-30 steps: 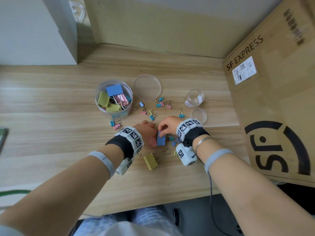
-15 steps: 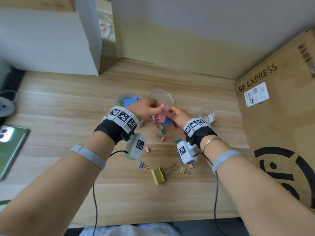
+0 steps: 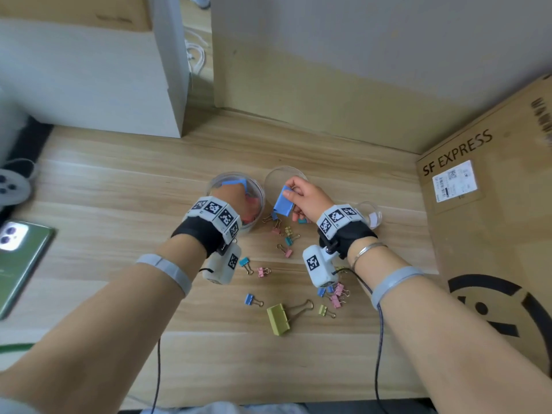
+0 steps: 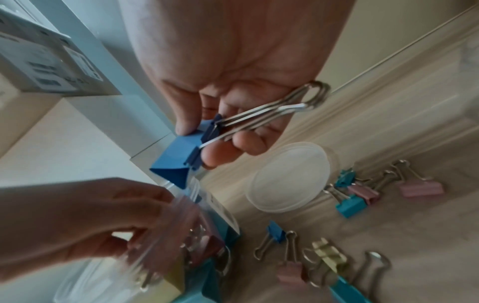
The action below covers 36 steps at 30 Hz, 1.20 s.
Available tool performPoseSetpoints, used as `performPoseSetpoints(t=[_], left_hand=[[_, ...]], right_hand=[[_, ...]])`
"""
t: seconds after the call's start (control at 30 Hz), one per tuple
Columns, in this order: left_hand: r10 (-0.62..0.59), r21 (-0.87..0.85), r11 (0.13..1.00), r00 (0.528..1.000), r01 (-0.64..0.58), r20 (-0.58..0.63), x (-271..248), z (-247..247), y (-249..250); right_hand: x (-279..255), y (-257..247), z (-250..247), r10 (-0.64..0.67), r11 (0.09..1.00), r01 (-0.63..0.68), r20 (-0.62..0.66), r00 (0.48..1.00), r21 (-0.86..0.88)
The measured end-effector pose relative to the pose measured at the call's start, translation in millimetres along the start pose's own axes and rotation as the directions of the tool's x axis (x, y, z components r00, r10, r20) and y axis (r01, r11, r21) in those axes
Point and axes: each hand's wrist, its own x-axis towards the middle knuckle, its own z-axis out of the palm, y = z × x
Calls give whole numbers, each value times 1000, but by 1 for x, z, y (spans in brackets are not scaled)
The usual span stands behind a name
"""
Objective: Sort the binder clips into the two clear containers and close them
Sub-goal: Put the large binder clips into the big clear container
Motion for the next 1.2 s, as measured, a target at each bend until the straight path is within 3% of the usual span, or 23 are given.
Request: performPoseSetpoints(t=[0.07, 0.17, 0.27, 0.37, 0.47, 0.53, 0.63, 0.7, 0.77, 0.83, 0.97, 1.1, 1.2], left_hand=[[-11, -3, 1000, 1000, 11, 8, 0, 1, 2], [-53, -7, 998, 987, 54, 154, 4, -5, 1], [-44, -163, 984, 985, 71, 165, 7, -19, -9], [-42, -356, 934, 999, 31, -23, 9, -25, -24], [-149, -451, 893, 947, 5, -285, 8, -27, -40], [-168, -424, 906, 919, 1, -357, 6, -27, -49], [-156, -384, 922, 956, 51, -249, 4, -22, -58], [-156, -388, 917, 977, 89, -145, 3, -17, -61], [-150, -393, 913, 986, 109, -76, 3, -12, -64], [-142, -404, 909, 988, 104, -67, 3, -9, -66], [-122, -435, 897, 989, 75, -82, 2, -6, -68], [-131, -427, 900, 988, 86, -77, 4, -5, -67], [-141, -414, 905, 987, 95, -81, 5, -4, -65]], right_hand=[[1, -6, -3, -18, 999, 19, -23, 1000, 41], [5, -16, -2, -57, 989, 66, -68, 996, 131], [10, -28, 4, -94, 988, 106, -105, 990, 110], [15, -41, 11, -121, 982, 134, -102, 987, 134], [19, -60, 20, -161, 976, 159, 4, 987, 152], [24, -71, 27, -182, 973, 202, 169, 969, -110], [33, -84, 43, -88, 785, 318, 413, 907, -531], [34, -92, 51, -38, 638, 426, 527, 849, -641], [31, -105, 58, -3, 435, 529, 587, 810, -728], [34, -111, 63, 0, 329, 594, 629, 777, -734], [42, -104, 78, 67, 332, 575, 626, 777, -748], [43, -93, 77, -61, 449, 548, 587, 807, -706], [41, -83, 65, -236, 628, 513, 484, 842, -585]])
